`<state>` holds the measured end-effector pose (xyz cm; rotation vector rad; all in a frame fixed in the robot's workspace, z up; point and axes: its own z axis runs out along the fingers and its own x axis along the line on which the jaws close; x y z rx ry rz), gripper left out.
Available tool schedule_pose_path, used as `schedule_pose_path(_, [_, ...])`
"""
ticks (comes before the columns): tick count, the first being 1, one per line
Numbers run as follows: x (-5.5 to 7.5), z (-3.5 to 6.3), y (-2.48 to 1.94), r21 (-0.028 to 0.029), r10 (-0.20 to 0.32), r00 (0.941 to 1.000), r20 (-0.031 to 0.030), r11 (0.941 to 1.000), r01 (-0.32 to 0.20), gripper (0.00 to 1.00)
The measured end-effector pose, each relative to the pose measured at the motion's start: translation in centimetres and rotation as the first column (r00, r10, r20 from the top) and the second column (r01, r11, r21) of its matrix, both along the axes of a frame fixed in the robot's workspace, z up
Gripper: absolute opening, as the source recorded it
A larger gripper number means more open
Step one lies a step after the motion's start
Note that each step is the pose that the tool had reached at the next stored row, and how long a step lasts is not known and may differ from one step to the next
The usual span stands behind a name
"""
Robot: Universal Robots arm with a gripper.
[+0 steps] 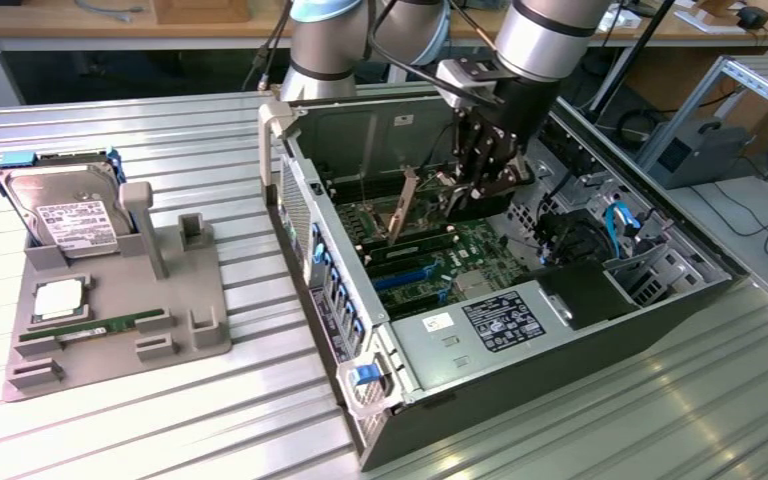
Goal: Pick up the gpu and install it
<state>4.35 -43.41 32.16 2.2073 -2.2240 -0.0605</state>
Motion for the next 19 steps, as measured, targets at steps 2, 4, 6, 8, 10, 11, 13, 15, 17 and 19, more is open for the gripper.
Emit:
schedule_pose_path(2, [-0.08,-0.05,0.00,0.0000,0.000,1.0000,0.0000,1.0000,0.000,0.27])
schedule_pose_path(4, [-0.15,-0.10,-0.01,-0.0001,0.000,1.0000,0.0000,1.0000,0.000,0.27])
schedule_pose_path(6, [-0.18,-0.15,-0.01,-0.0001,0.000,1.0000,0.0000,1.0000,0.000,0.27])
schedule_pose_path(8, [-0.21,-0.19,-0.02,-0.0001,0.000,1.0000,0.0000,1.0000,0.000,0.27])
schedule_pose_path(10, [-0.21,-0.21,-0.03,-0.0003,0.000,1.0000,0.0000,1.0000,0.000,0.27])
schedule_pose_path(11, [-0.22,-0.23,-0.03,-0.0002,0.000,1.0000,0.0000,1.0000,0.000,0.27])
schedule_pose_path(13, [-0.24,-0.27,-0.05,-0.0003,0.000,1.0000,0.0000,1.0000,0.000,0.27])
schedule_pose_path(15, [-0.25,-0.31,-0.07,-0.0004,0.000,1.0000,0.0000,1.0000,0.000,0.27])
schedule_pose_path(17, [-0.26,-0.35,-0.09,-0.0004,0.000,1.0000,0.0000,1.0000,0.000,0.27])
schedule_pose_path(19, [-0.32,-0.42,-0.12,-0.0004,0.000,1.0000,0.0000,1.0000,0.000,0.27])
